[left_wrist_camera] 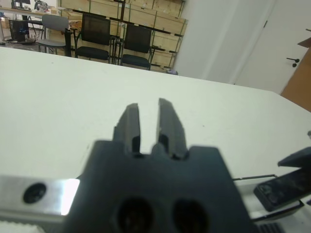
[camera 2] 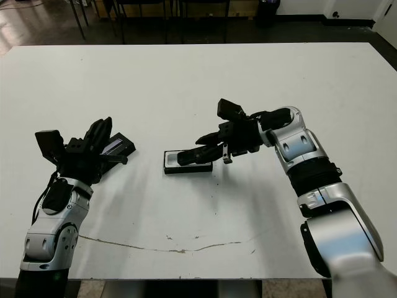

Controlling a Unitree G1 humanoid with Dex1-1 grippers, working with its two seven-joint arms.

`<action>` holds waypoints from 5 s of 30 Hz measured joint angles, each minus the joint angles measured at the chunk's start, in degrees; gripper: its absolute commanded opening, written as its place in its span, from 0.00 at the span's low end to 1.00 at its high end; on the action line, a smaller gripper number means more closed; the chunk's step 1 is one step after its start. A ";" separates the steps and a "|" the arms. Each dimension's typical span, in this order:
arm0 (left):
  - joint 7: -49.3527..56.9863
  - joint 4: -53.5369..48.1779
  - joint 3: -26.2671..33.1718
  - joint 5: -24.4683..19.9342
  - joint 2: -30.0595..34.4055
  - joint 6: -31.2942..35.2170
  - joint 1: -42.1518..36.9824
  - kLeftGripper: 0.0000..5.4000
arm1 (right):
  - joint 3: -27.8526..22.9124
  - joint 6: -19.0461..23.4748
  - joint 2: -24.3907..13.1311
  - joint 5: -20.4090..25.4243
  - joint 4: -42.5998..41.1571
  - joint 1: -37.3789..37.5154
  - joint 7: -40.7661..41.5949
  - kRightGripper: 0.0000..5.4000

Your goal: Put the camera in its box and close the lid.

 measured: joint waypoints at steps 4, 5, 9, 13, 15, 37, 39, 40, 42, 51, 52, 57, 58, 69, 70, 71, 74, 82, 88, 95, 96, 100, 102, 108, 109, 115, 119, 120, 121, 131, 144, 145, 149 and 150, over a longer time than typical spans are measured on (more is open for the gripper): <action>0.00 0.01 -0.12 0.12 0.01 -0.05 0.00 0.00 | -0.28 -0.71 0.20 -0.14 0.89 -0.01 -0.25 0.06; 0.00 0.02 -0.14 0.13 0.00 -0.06 0.00 0.00 | -0.29 -0.72 0.21 -0.17 1.00 -0.01 -0.27 0.06; 0.00 0.23 -0.16 0.20 0.00 -0.39 -0.01 0.00 | -0.41 -0.72 0.26 -0.18 1.32 -0.04 -0.28 0.06; 0.00 0.27 -0.14 0.16 0.00 -0.45 -0.01 0.00 | -0.43 -0.72 0.33 -0.21 1.36 -0.04 -0.29 0.06; 0.00 0.27 -0.13 0.12 0.00 -0.45 -0.01 0.00 | -0.38 -0.72 0.36 -0.32 1.36 -0.04 -0.28 0.06; -0.02 0.26 -0.14 0.00 0.04 -0.44 -0.02 0.00 | 3.32 -1.22 0.84 -6.76 -0.54 -0.08 -2.40 0.06; -0.01 0.25 -0.15 0.01 0.04 -0.44 -0.02 0.00 | 3.76 -1.73 1.03 -7.30 -0.85 -0.08 -2.89 0.06; -0.01 0.23 -0.19 0.02 0.04 -0.44 -0.02 0.00 | 3.95 -1.82 1.17 -7.56 -0.99 -0.09 -3.07 0.06; -0.02 0.23 -0.24 0.02 0.04 -0.44 -0.01 0.00 | 4.22 -1.80 1.72 -7.70 -1.02 -0.22 -3.35 0.06; -0.01 0.23 -0.43 0.08 -0.09 -0.45 0.04 0.00 | 4.79 -1.09 5.09 -8.00 0.90 -1.81 -3.56 0.06; 0.00 0.23 -0.45 0.19 -0.09 -0.46 0.06 0.00 | 4.83 -1.09 5.32 -8.06 1.17 -1.84 -3.57 0.06; -0.02 0.23 -0.55 0.27 -0.09 -0.49 0.07 0.00 | 5.45 -1.09 5.78 -8.69 1.33 -2.18 -4.07 0.06; -0.03 0.23 -0.52 0.15 -0.11 -0.49 0.07 0.00 | 5.57 -1.09 5.87 -8.91 1.33 -2.30 -4.09 0.06; -0.03 0.23 -0.44 -0.03 -0.13 -0.63 0.14 0.00 | 7.43 -7.03 6.37 -9.84 3.54 -3.03 -2.90 0.33; -0.03 0.23 -0.44 -0.03 -0.13 -0.63 0.14 0.00 | 7.82 -8.72 6.46 -10.16 3.53 -3.14 -2.87 0.37; -0.03 0.23 -0.44 -0.03 -0.13 -0.64 0.15 0.00 | 8.42 -10.17 6.41 -10.99 3.60 -3.13 -2.87 0.41; -0.03 0.23 -0.37 0.01 -0.12 -0.64 0.23 0.00 | 8.75 -12.57 5.84 -11.54 3.62 -2.96 -2.52 0.53; -0.03 0.22 -0.41 0.12 -0.10 -0.63 0.22 0.00 | 6.22 -11.79 0.54 -10.37 0.44 -2.74 -0.87 0.87; -0.03 0.20 -0.50 0.74 -0.03 -0.94 0.26 0.00 | -1.07 -7.58 -1.36 -4.09 -5.98 -0.88 -2.12 1.00; -1.04 -0.81 0.28 0.43 0.60 -1.89 1.61 0.00 | -19.06 7.49 3.85 7.49 -28.36 14.36 -28.49 0.88; -1.91 -1.16 0.73 0.20 1.08 -2.25 2.08 0.00 | -20.50 7.49 5.03 7.44 -31.45 16.83 -32.91 0.84; -11.32 -1.06 2.93 1.68 11.13 -7.11 3.32 0.07 | -22.69 6.37 4.89 7.10 -36.38 24.13 -39.03 0.68; -17.47 0.35 4.52 2.63 18.38 -10.22 3.21 0.15 | -22.98 6.17 3.50 7.38 -37.62 26.50 -39.11 0.59; -30.11 6.74 6.93 0.74 30.34 -10.16 -0.52 0.43 | -23.99 6.18 1.42 9.52 -39.23 30.50 -38.99 0.34; -31.62 7.75 6.84 0.13 31.36 -9.67 -1.42 0.47 | -24.05 6.19 1.15 9.87 -39.46 30.62 -39.12 0.30; -41.19 15.45 2.66 0.00 35.33 -8.20 -7.93 0.74 | -24.30 7.47 0.24 11.26 -41.01 31.16 -40.06 0.04; -45.87 21.55 0.06 -0.34 34.92 -8.57 -11.64 0.92 | -23.87 7.53 -0.26 11.21 -41.33 31.23 -40.33 0.00; -46.71 23.07 -0.30 -0.82 34.24 -8.60 -12.32 0.96 | -23.75 7.53 -0.30 11.21 -41.38 31.24 -40.40 0.00; -47.41 24.38 -0.55 -1.76 33.25 -8.17 -12.78 1.00 | -23.63 7.53 -0.32 11.19 -41.39 31.24 -40.45 0.00; -47.05 28.87 -0.75 -6.43 26.97 -0.39 -12.67 1.00 | -22.75 7.49 -0.71 10.89 -41.37 31.24 -41.38 0.00; -44.36 31.75 0.41 -4.40 26.98 -2.57 -10.63 1.00 | -22.57 7.39 -1.00 10.84 -41.19 31.94 -41.44 0.00; -44.13 31.74 0.51 -4.28 26.98 -2.74 -10.39 1.00 | -22.50 7.39 -1.00 10.83 -41.20 31.94 -41.51 0.00; -43.97 31.75 0.66 -3.98 26.98 -3.09 -9.67 1.00 | -22.09 7.43 -1.00 10.83 -41.41 32.02 -42.21 0.00; -44.13 31.75 0.66 -3.97 26.99 -3.12 -9.67 1.00 | -22.05 7.43 -1.00 10.84 -41.44 32.03 -42.31 0.00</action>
